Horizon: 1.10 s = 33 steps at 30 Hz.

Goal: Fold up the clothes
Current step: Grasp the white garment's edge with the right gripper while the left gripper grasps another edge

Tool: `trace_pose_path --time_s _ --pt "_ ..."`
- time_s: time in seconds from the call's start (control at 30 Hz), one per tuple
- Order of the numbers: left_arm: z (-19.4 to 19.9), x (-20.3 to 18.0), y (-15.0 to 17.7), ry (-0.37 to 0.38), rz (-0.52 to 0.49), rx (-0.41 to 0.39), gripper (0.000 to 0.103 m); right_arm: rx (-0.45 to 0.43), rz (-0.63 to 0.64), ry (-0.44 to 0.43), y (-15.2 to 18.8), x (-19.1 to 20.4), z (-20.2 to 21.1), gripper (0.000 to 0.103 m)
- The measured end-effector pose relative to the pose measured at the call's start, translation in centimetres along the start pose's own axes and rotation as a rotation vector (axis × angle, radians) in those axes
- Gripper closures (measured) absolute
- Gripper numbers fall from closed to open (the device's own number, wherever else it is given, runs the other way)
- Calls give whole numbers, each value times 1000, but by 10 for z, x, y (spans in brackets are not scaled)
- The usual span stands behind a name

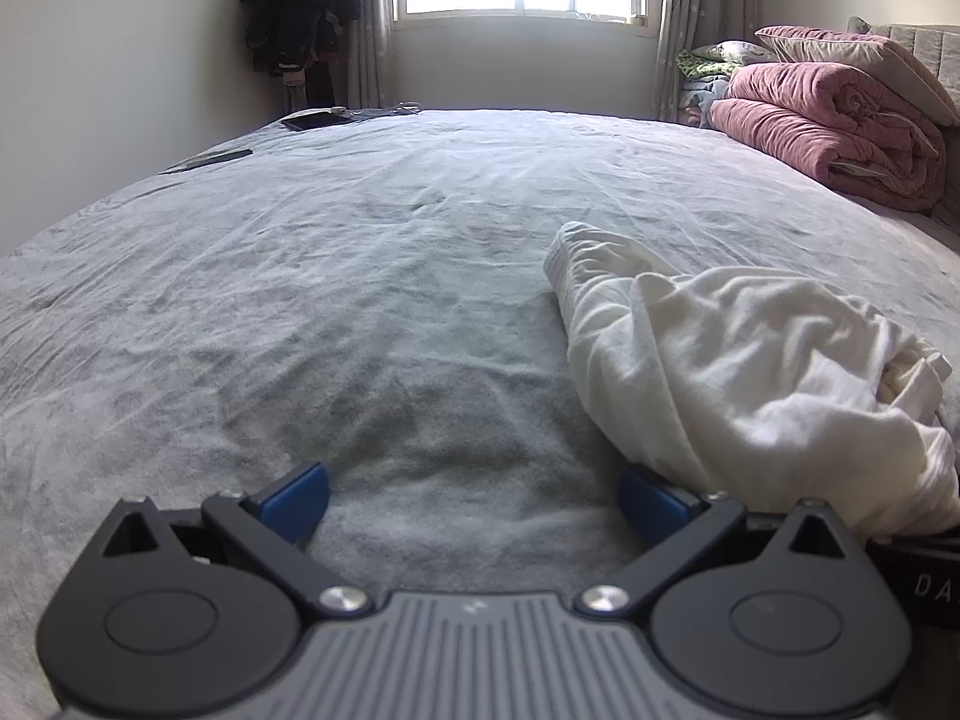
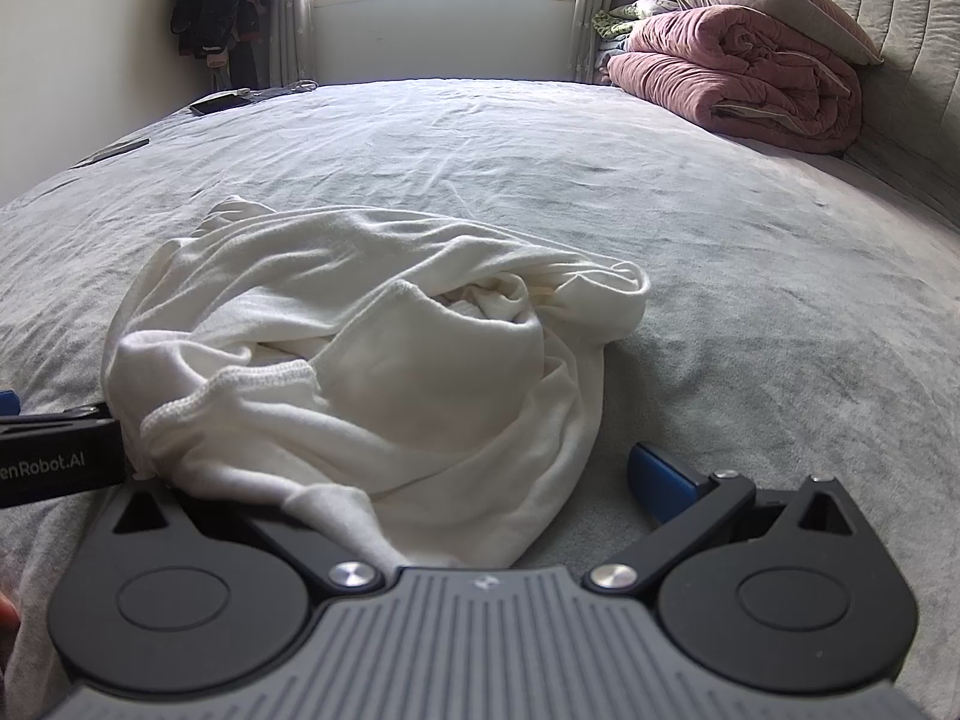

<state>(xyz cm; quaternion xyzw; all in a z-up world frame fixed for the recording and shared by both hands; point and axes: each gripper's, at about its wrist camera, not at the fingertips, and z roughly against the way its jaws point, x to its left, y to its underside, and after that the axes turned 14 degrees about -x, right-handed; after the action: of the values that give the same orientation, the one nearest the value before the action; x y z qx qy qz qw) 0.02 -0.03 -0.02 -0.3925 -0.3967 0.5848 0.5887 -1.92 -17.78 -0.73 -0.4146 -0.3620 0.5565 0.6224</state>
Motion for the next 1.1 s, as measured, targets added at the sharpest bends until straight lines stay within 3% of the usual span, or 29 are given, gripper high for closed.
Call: trace_pose_path --time_s 0.07,0.4,0.53,0.67,0.77,0.9,1.0,1.1 --pt "-1 -2 0 -15 -37 4 0 3 1 0 0 0 0 0" --pt "5 1 -1 10 -3 10 0 27 6 -34 -2 -4 5 0" --pt "8 3 -5 34 -30 31 0 107 36 -103 -11 -10 -1 0" --pt "19 2 -13 7 -32 54 0 207 69 -180 -23 -18 -6 0" --pt "29 1 -22 41 -29 62 0 220 41 -218 -28 -26 1 0" --pt "52 -9 -25 137 -118 22 0 230 -32 -300 -27 -43 17 0" --pt "60 -15 -23 163 -171 -12 0 246 -40 -290 -31 -51 21 0" --pt "57 -25 -21 183 -171 5 0 228 -40 -291 -39 -59 25 2"
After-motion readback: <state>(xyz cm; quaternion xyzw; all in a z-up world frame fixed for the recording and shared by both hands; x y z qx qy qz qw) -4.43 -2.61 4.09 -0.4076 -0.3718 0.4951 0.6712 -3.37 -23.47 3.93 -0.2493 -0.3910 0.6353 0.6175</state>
